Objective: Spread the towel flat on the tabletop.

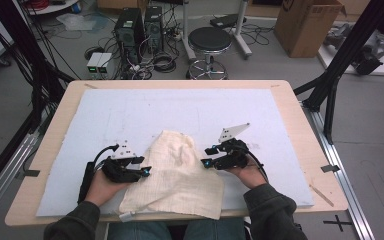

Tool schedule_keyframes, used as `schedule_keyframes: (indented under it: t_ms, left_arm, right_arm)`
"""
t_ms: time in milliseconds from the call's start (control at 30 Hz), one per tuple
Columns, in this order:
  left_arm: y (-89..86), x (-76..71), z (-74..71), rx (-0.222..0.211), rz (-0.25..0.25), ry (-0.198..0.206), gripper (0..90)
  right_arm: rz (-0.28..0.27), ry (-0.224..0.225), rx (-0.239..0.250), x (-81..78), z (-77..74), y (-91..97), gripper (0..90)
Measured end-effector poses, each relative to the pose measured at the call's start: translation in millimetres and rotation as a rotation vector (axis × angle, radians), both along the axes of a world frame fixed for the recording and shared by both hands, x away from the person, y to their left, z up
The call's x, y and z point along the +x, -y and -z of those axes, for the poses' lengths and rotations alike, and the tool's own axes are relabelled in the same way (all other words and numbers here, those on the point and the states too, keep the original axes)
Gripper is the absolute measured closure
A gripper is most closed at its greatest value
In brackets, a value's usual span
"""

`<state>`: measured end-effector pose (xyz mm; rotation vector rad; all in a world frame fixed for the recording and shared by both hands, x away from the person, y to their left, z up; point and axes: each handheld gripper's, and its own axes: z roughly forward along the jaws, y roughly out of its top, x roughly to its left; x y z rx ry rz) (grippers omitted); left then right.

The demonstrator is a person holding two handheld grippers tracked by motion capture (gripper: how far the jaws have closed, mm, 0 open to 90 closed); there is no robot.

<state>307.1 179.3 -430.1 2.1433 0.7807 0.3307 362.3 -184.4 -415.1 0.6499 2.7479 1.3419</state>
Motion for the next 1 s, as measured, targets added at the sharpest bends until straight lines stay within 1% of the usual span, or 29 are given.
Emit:
schedule_keyframes:
  t_ms: [33, 67, 100, 133, 167, 200, 233, 267, 300, 333, 367, 400, 433, 467, 500, 533, 567, 600, 633, 667, 700, 733, 767, 833, 867, 933, 1000]
  left_arm:
    - [0.3, 2.3, 2.3, 0.005, 0.002, -0.008, 52.1]
    - [0.7, 3.7, 4.3, 0.013, 0.009, -0.021, 52.3]
    - [1.5, 4.1, 6.2, 0.021, 0.019, -0.032, 53.1]
    - [2.4, 3.7, 7.8, 0.031, 0.034, -0.037, 55.9]
    - [3.4, 2.2, 8.9, 0.040, 0.038, -0.025, 58.8]
    - [4.0, 1.0, 8.9, 0.048, 0.033, -0.016, 63.3]
    - [3.7, 0.3, 8.2, 0.050, 0.028, -0.015, 63.3]
    - [2.9, 0.0, 7.9, 0.048, 0.027, -0.020, 69.1]
    - [2.4, -0.1, 8.0, 0.050, 0.022, -0.019, 76.7]
    - [2.0, -0.4, 7.9, 0.050, 0.019, -0.021, 76.7]
    - [1.3, -1.0, 8.0, 0.055, 0.019, -0.013, 80.5]
    - [1.2, -2.2, 8.7, 0.045, 0.015, -0.015, 84.1]
    - [0.6, -3.0, 9.3, 0.036, 0.012, -0.017, 84.1]
    - [0.2, -3.9, 9.4, 0.030, 0.014, -0.022, 84.8]
    - [0.2, -4.8, 9.0, 0.025, 0.015, -0.028, 84.8]
    - [-0.1, -5.6, 8.3, 0.028, 0.021, -0.033, 85.3]
    - [0.2, -7.5, 8.2, 0.026, 0.025, -0.036, 85.4]
    - [0.0, -9.2, 7.6, 0.032, 0.033, -0.037, 85.4]
    - [-0.1, -12.0, 7.4, 0.031, 0.034, -0.040, 85.4]
    - [-0.7, -14.2, 7.1, 0.033, 0.038, -0.040, 85.5]
    - [-2.8, -19.1, 6.4, 0.031, 0.042, -0.046, 85.5]
    - [-4.2, -21.6, 6.1, 0.028, 0.045, -0.053, 85.5]
    - [-6.8, -25.3, 5.6, 0.023, 0.053, -0.062, 85.5]
    - [-9.0, -30.1, 5.5, 0.012, 0.065, -0.075, 85.1]
    - [-10.2, -32.0, 5.3, 0.009, 0.072, -0.075, 84.4]
    - [-11.9, -33.1, 3.1, -0.008, 0.075, -0.070, 81.1]
    - [-13.1, -31.0, 0.5, -0.048, 0.058, -0.048, 75.0]
  right_arm:
    - [0.000, 0.000, 0.000, 0.0, 0.0, 0.0, 50.7]
    - [0.005, -0.019, 0.000, 2.6, 4.1, -1.1, 50.9]
    - [0.008, -0.035, 0.004, 5.2, 8.2, -1.8, 53.0]
    - [0.007, -0.058, 0.004, 6.5, 11.6, -2.6, 59.1]
    - [-0.007, -0.074, -0.002, 7.0, 14.5, -3.7, 64.7]
    - [-0.031, -0.083, -0.046, 4.3, 17.0, -6.9, 79.9]
    - [-0.031, -0.083, -0.046, 4.3, 17.0, -6.9, 79.9]
    - [-0.035, -0.073, -0.065, 2.5, 16.4, -7.9, 83.4]
    - [-0.028, -0.048, -0.067, -1.1, 11.4, -6.4, 85.9]
    - [-0.028, -0.048, -0.067, -1.1, 11.4, -6.4, 85.9]
    - [-0.014, -0.037, -0.066, -1.9, 8.2, -4.9, 86.2]
    - [0.016, -0.005, -0.075, -4.5, -6.1, -0.5, 86.3]
    - [0.016, -0.005, -0.075, -4.5, -6.1, -0.5, 86.3]
    - [0.022, 0.047, -0.084, -7.9, -22.5, 0.8, 86.3]
    - [0.022, 0.047, -0.084, -7.9, -22.5, 0.8, 86.3]
    - [0.020, 0.071, -0.089, -9.8, -30.7, -0.1, 86.2]
    - [0.007, 0.113, -0.107, -14.7, -43.9, -4.5, 85.8]
    - [0.007, 0.113, -0.107, -14.7, -43.9, -4.5, 85.8]
    - [-0.002, 0.126, -0.123, -17.1, -48.1, -7.6, 85.6]
    - [-0.011, 0.131, -0.126, -19.8, -50.2, -10.6, 85.2]
    - [-0.019, 0.127, -0.127, -21.9, -50.5, -12.5, 85.1]
    - [-0.044, 0.107, -0.128, -26.3, -47.8, -16.1, 84.7]
    - [-0.053, 0.089, -0.128, -29.2, -45.2, -17.6, 84.6]
    - [-0.091, 0.051, -0.136, -37.6, -34.9, -21.9, 84.5]
    - [-0.104, 0.041, -0.144, -41.7, -28.8, -23.6, 84.5]
    - [-0.138, 0.000, -0.135, -48.0, -17.3, -25.3, 82.2]
    - [-0.157, -0.011, -0.131, -52.8, -11.9, -25.4, 78.2]
